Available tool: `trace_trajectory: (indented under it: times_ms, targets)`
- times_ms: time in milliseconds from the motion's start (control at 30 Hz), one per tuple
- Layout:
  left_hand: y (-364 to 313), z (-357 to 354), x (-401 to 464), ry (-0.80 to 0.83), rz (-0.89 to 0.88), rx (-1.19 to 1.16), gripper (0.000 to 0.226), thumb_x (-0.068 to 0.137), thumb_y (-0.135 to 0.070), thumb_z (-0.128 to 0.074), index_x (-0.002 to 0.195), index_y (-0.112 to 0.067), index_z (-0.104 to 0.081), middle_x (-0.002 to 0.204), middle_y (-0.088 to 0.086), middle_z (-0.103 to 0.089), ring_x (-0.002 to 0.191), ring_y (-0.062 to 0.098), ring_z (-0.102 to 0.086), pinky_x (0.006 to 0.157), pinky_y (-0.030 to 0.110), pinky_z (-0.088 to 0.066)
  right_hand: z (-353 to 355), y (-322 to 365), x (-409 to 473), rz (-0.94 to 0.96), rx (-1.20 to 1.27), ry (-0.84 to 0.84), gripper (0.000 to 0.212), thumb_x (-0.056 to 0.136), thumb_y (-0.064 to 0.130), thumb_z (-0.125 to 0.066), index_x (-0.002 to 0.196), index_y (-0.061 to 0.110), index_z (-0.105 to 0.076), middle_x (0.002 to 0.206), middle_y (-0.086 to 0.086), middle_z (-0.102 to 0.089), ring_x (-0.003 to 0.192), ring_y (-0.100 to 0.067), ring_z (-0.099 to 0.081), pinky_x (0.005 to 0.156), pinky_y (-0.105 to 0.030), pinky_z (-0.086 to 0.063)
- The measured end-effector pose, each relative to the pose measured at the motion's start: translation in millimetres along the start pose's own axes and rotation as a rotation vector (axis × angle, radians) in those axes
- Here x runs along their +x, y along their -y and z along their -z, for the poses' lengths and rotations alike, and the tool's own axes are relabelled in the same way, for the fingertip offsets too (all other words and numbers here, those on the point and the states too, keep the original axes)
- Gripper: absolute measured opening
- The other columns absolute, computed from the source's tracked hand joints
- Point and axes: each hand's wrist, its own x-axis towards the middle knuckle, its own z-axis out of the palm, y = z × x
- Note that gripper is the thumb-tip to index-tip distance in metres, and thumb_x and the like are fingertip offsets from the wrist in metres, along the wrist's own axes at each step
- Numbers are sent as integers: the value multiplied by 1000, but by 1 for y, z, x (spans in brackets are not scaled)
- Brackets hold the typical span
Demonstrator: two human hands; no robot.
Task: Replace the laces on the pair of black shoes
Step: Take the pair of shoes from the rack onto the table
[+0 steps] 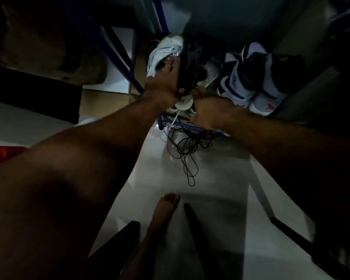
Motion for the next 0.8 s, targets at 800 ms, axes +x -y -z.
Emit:
trace_trajectory:
  times_ms: [800]
  targets:
    - [-21, 47, -47, -110, -67, -159, 39, 91, -23, -64, 128, -24, -54, 126, 7, -64, 113, 36, -62, 88, 50, -55, 62, -15, -6, -110, 22, -155, 31, 102, 9, -53, 127, -9, -56, 135, -30, -51, 122, -42, -52, 95, -38, -38]
